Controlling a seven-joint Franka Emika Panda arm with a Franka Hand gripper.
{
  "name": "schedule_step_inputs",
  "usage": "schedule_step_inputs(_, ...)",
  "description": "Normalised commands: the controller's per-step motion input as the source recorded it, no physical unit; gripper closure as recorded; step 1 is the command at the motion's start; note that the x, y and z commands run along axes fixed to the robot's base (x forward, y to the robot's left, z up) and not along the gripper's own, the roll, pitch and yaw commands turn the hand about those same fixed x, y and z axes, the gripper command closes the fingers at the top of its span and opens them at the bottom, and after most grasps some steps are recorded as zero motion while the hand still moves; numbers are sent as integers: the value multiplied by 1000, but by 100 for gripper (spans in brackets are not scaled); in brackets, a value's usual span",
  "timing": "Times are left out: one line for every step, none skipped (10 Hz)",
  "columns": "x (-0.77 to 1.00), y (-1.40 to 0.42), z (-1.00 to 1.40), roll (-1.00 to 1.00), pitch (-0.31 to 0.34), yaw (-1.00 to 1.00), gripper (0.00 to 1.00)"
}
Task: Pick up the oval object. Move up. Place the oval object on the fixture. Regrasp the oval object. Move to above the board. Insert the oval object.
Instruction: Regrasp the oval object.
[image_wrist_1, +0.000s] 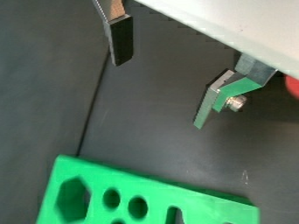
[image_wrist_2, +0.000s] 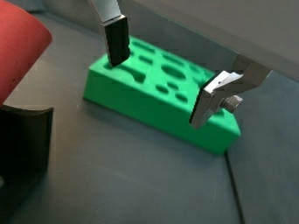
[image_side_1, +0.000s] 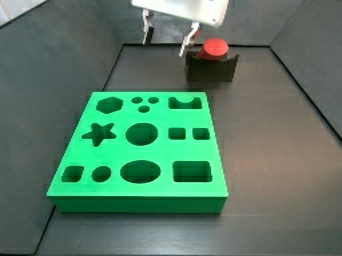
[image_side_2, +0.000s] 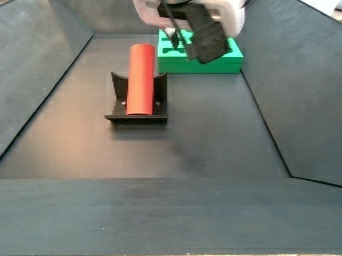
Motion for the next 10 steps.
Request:
schedule_step_inputs(-4, -18, -44, 725, -223, -1000, 0)
schedule_step_inputs(-13, -19, -28, 718, -245, -1000, 0)
schedule_step_inputs(-24, -17, -24, 710, -268, -1000, 0)
schedule_step_inputs(-34, -15, -11, 700, -289, -1000, 0)
schedule_step_inputs(-40, -13, -9, 686, -313, -1000, 0)
schedule_step_inputs(-36, -13, -12, 675, -324, -1000, 0)
schedule_step_inputs(-33, -10, -12, 667, -330, -1000, 0)
schedule_step_inputs(-32, -9, -8, 652, -334, -1000, 0)
schedule_step_inputs(-36, -9, -11, 635, -329, -1000, 0)
schedule_step_inputs(-36, -7, -14, 623, -315, -1000, 0)
